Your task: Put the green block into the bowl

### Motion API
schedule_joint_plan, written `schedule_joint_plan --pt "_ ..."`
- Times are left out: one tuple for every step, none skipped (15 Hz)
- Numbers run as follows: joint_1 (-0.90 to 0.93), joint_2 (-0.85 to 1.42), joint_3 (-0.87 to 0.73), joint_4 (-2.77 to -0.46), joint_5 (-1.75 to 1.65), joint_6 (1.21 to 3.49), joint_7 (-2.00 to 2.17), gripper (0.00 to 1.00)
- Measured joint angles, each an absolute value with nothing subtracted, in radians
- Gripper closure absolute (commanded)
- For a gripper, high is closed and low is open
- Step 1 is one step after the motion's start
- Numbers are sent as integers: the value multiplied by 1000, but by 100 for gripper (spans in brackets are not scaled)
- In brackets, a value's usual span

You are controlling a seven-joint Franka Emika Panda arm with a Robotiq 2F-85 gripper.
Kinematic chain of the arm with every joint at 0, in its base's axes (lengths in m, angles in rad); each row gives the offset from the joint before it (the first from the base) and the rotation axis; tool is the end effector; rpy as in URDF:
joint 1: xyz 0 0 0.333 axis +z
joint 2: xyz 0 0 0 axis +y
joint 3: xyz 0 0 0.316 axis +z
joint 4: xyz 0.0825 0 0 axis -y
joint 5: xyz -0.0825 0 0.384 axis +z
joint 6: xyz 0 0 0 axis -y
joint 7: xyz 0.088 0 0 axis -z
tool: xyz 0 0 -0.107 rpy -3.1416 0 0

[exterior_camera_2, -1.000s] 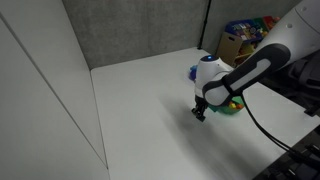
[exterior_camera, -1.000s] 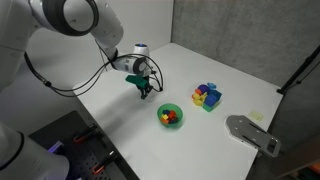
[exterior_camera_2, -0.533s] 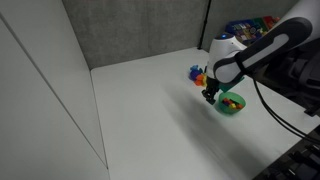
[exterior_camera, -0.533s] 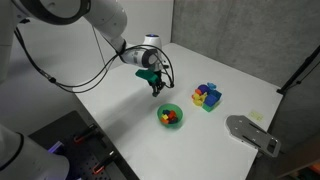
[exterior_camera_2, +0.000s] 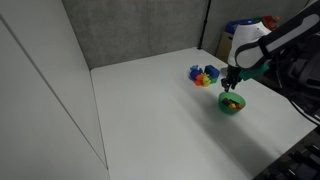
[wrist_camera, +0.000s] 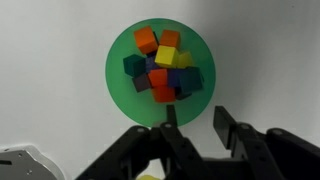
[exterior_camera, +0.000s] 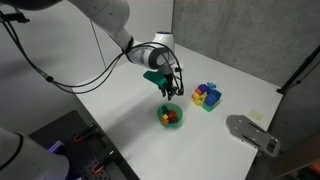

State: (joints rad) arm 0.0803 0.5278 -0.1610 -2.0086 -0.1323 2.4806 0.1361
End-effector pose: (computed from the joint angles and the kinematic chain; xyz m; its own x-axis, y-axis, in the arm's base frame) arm 0.5977 -0.0467 0.1876 0.9948 -0.0936 -0.0407 -0.0859 -0.9830 0.1625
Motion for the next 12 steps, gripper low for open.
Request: schedule_joint_plan --pt "77 514 -170 -2022 -132 2479 140 15" --pt "75 499 -177 -2033 -133 2477 145 8" --pt "73 484 -182 -2043 -133 2470 151 1" --pt "71 466 -183 -2052 -133 2454 155 0" --pt "70 447 -183 -2058 -133 2425 155 0" --pt "69 425 -183 -2064 -132 2391 155 0" --pt "67 401 -179 -2070 -131 2349 155 0" --pt "64 376 -175 -2074 -130 2302 155 0" --pt "62 351 -169 -2077 -130 2257 155 0" --pt "59 324 -164 -2079 -130 2210 155 0" --pt "56 298 -158 -2082 -129 2166 155 0" --pt "53 267 -152 -2087 -129 2122 155 0"
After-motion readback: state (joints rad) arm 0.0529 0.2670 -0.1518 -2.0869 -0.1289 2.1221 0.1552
